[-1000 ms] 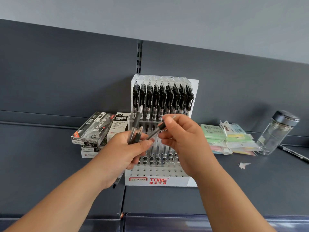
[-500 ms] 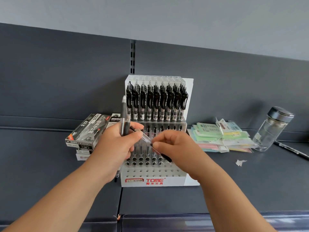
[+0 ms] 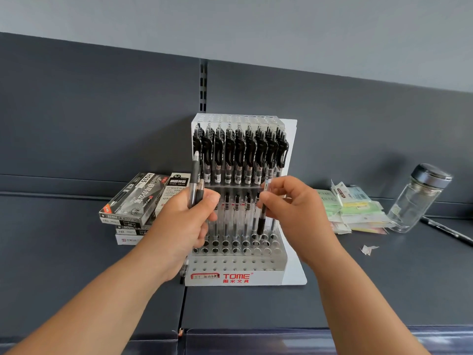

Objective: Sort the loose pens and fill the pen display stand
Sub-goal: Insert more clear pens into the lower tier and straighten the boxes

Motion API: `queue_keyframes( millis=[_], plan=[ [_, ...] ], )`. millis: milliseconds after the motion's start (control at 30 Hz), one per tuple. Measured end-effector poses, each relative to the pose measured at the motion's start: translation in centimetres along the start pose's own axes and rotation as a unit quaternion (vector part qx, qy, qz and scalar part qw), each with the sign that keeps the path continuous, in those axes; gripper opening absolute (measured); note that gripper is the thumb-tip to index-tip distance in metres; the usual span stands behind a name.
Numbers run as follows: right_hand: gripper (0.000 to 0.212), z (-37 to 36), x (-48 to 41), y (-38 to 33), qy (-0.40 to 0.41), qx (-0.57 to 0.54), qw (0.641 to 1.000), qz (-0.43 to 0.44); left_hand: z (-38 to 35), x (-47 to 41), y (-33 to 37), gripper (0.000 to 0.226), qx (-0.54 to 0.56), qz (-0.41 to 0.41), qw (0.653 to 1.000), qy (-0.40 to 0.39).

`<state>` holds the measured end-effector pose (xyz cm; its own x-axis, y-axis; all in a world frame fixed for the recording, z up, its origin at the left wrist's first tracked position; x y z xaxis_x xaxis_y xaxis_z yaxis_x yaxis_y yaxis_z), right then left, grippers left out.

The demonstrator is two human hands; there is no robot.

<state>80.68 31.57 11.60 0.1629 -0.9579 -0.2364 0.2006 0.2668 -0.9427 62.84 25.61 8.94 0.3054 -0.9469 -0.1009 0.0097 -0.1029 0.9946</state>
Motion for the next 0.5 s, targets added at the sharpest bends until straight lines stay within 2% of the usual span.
queue_keyframes(
  millis=[167, 367, 500],
  plan=[
    [0.015, -0.4, 0.1, 1.2, 0.02, 0.045, 0.999, 0.006, -0.1, 0.0, -0.1, 0.012, 0.008, 0.005, 1.0, -0.006],
    [0.012, -1.4, 0.9, 4.6, 0.02, 0.151, 0.987, -0.045, -0.2, 0.2, -0.4, 0.02, 0.02, 0.022, 0.999, -0.013],
    [0.009, -1.3, 1.2, 5.1, 0.042, 0.195, 0.979, -0.05, -0.4, 0.2, -0.7, 0.016, 0.061, 0.053, 0.996, -0.027]
  ],
)
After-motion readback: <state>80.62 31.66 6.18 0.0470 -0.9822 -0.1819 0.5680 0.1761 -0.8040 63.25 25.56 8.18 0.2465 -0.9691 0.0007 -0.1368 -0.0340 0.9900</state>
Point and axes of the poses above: each hand's wrist, its own x-axis away from the middle knuckle, its own z-axis out of the back of the hand, y = z × x, the point moved 7 cm from there along -x, towards the middle knuckle, and after that the axes turned 4 degrees about -z, right-handed, at the moved point
